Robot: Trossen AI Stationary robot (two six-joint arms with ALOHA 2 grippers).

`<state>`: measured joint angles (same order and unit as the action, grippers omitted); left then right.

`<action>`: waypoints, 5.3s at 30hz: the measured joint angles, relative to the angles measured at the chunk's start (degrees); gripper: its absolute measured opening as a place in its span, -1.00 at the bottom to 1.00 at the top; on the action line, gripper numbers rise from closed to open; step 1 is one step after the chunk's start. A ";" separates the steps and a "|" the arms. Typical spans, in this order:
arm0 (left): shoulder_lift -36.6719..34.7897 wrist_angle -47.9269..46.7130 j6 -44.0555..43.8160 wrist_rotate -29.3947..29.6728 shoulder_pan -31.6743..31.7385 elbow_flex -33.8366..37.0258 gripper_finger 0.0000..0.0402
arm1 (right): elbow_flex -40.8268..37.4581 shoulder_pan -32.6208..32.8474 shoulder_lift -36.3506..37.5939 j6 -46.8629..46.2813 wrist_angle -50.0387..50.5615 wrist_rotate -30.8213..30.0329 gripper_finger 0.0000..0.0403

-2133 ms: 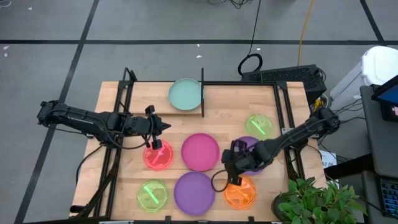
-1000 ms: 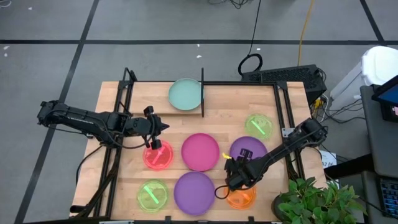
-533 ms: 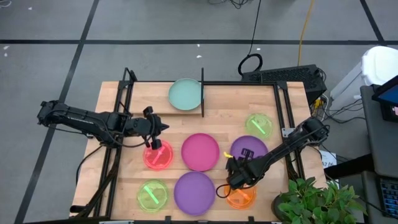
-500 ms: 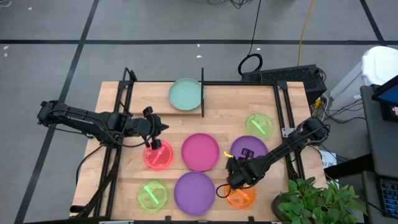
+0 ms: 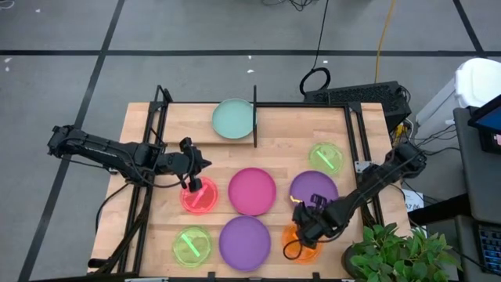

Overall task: Place and stack plates onto a shelf
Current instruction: Put the orange transparent plate on the shelf, then put the transparent orange plate on the shelf

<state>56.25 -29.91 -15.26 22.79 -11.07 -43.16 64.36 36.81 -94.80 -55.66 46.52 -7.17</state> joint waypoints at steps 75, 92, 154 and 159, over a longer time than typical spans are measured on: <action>-0.02 0.07 -1.49 -0.61 -0.59 0.02 -0.96 | -26.17 6.45 9.44 -27.32 -40.88 6.08 -1.00; -0.02 0.11 -1.49 -0.61 -0.59 0.02 -0.96 | -26.08 6.43 15.21 -36.20 -34.93 7.32 -0.87; -0.02 0.08 -3.57 -0.59 -0.57 0.02 -0.96 | -35.45 9.12 14.84 -36.80 -48.31 3.33 -0.99; -0.02 0.09 -3.57 -0.57 -0.58 0.02 -0.96 | -34.36 9.06 14.84 -33.32 -49.05 2.35 -1.00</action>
<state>56.23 -29.82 -18.83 22.22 -11.66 -43.13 30.00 45.87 -79.96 -88.98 -2.52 -4.81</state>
